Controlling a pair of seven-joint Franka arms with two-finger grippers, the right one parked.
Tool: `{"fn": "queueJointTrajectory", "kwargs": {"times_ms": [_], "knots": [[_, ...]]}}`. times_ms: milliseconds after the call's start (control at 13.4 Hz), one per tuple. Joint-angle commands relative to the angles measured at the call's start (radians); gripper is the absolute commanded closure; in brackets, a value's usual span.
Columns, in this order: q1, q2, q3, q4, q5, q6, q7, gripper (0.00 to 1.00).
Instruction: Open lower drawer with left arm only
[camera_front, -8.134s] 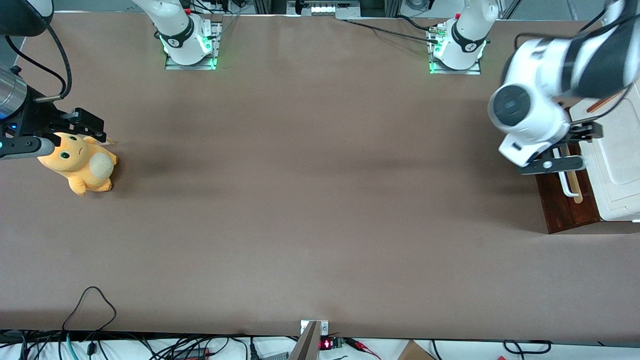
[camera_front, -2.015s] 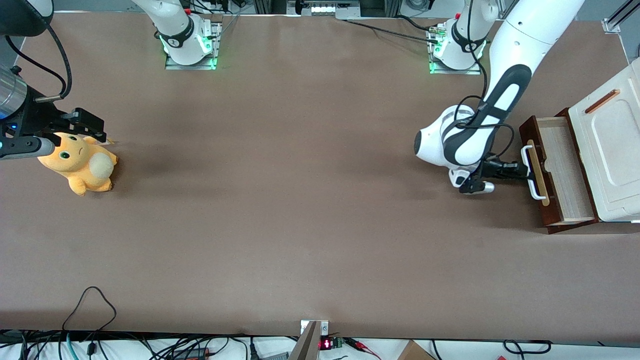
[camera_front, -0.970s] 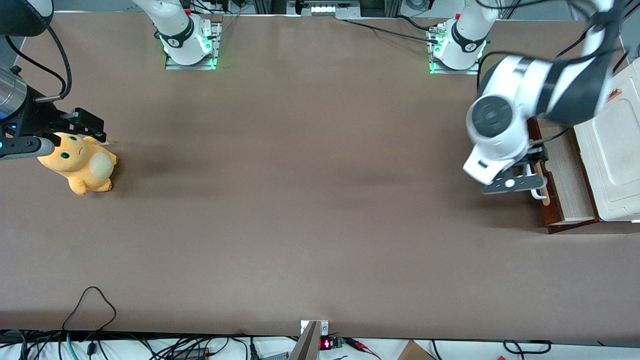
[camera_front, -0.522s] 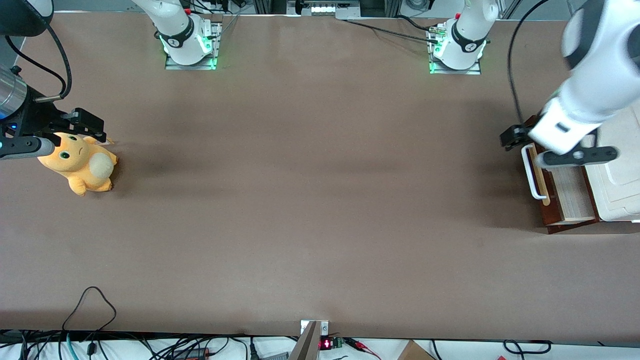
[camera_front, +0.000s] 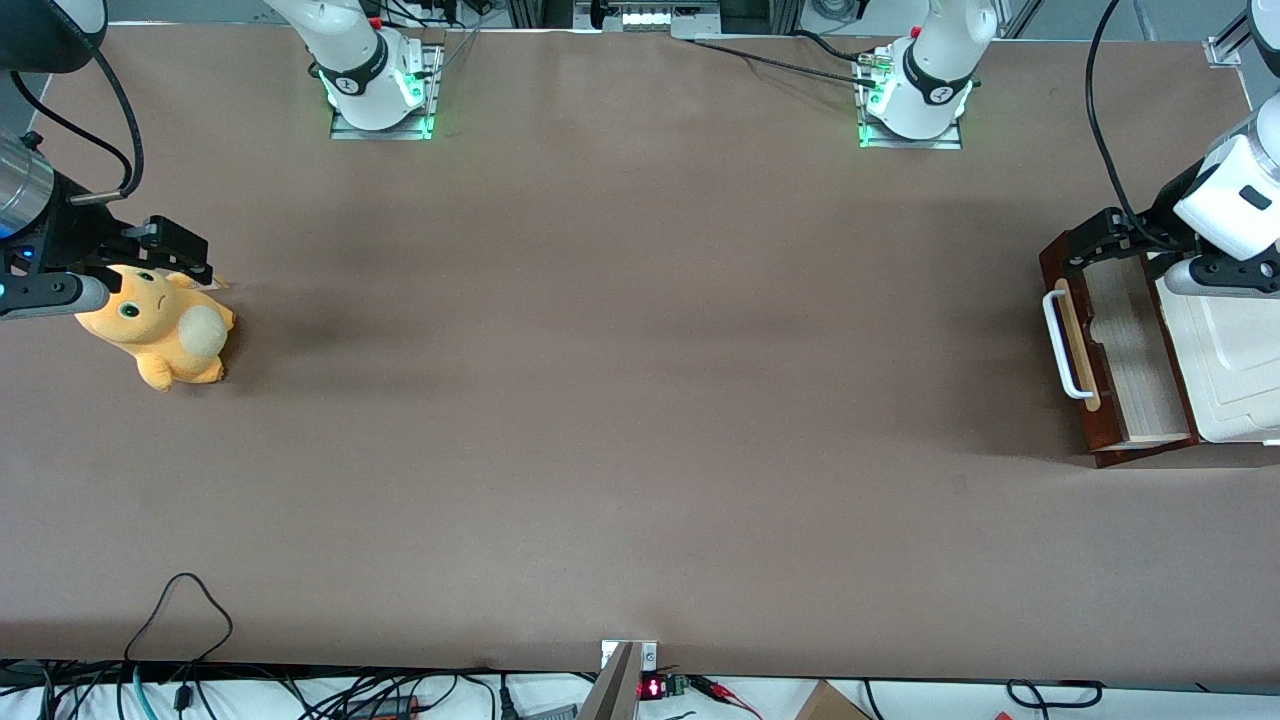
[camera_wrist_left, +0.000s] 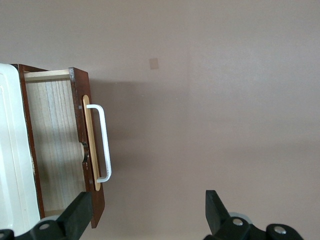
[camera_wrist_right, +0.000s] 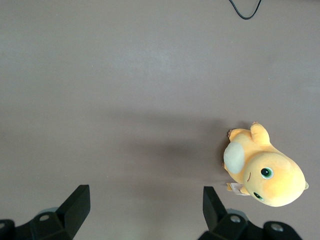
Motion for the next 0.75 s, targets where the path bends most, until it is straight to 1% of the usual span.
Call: {"fn": "queueJointTrajectory", "kwargs": {"times_ms": [0, 672], "knots": [[0.009, -0.016, -0.003, -0.006, -0.019, 0.005, 0.031, 0.0], [0.009, -0.014, -0.003, 0.012, -0.011, 0.002, 0.025, 0.0]]}}
